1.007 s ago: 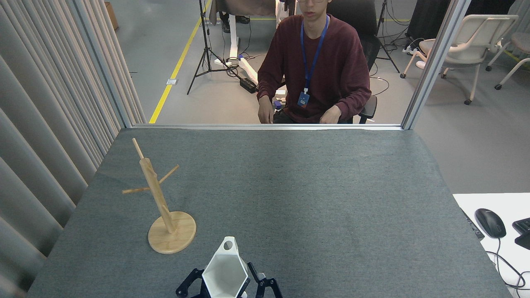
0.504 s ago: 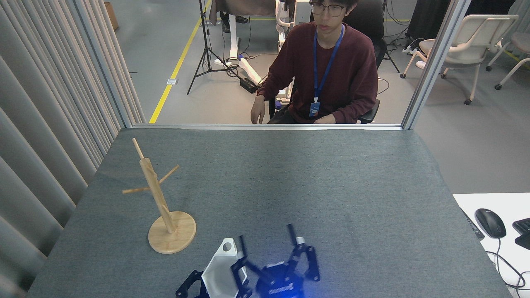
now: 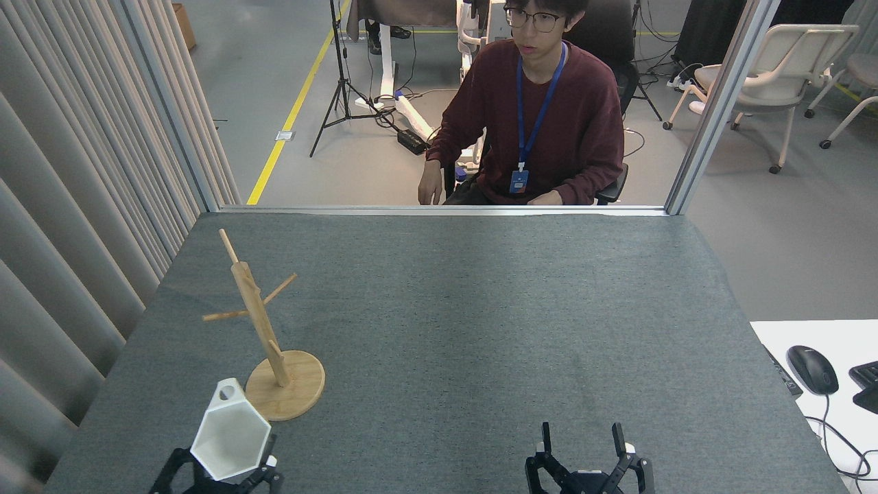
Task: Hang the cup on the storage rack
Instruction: 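Hold the cup in the left gripper and withdraw the right gripper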
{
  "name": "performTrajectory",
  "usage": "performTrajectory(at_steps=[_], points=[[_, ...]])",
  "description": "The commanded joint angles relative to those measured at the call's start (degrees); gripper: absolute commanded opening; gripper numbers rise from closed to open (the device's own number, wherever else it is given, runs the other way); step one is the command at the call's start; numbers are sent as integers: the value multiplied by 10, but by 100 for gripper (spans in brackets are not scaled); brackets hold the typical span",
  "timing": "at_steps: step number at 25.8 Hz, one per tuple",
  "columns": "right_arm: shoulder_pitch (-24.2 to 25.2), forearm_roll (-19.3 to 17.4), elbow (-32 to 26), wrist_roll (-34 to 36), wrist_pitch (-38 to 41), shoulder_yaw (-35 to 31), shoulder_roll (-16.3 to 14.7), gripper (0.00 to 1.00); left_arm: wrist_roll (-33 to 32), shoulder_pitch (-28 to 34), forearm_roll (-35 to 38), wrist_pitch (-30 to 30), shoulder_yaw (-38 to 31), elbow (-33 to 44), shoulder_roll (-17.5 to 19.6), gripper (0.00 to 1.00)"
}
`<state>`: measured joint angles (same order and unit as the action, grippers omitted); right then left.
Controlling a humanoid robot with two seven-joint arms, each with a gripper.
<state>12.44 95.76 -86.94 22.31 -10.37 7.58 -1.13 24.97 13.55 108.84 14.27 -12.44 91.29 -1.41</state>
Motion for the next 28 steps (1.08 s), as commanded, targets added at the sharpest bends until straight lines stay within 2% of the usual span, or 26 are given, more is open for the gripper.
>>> performTrajectory(at_steps=[1, 6, 9, 12, 18, 28], points=[[7, 4, 4, 1, 2, -2, 1, 99, 6, -3, 66, -8, -59, 5, -4, 24], [4, 6, 5, 0, 2, -1, 1, 99, 11, -58, 208, -35, -112, -10, -26, 24], [4, 6, 5, 0, 3, -1, -1, 98, 12, -98, 264, -35, -155, -35, -35, 24], [6, 6, 5, 0, 2, -1, -2, 99, 12, -124, 275, -34, -188, -51, -37, 24], [8, 6, 5, 0, 1, -1, -2, 99, 11, -135, 278, -33, -200, -53, -37, 25], [8, 6, 5, 1, 2, -1, -2, 99, 12, -164, 370, -34, -211, -37, -47, 24]])
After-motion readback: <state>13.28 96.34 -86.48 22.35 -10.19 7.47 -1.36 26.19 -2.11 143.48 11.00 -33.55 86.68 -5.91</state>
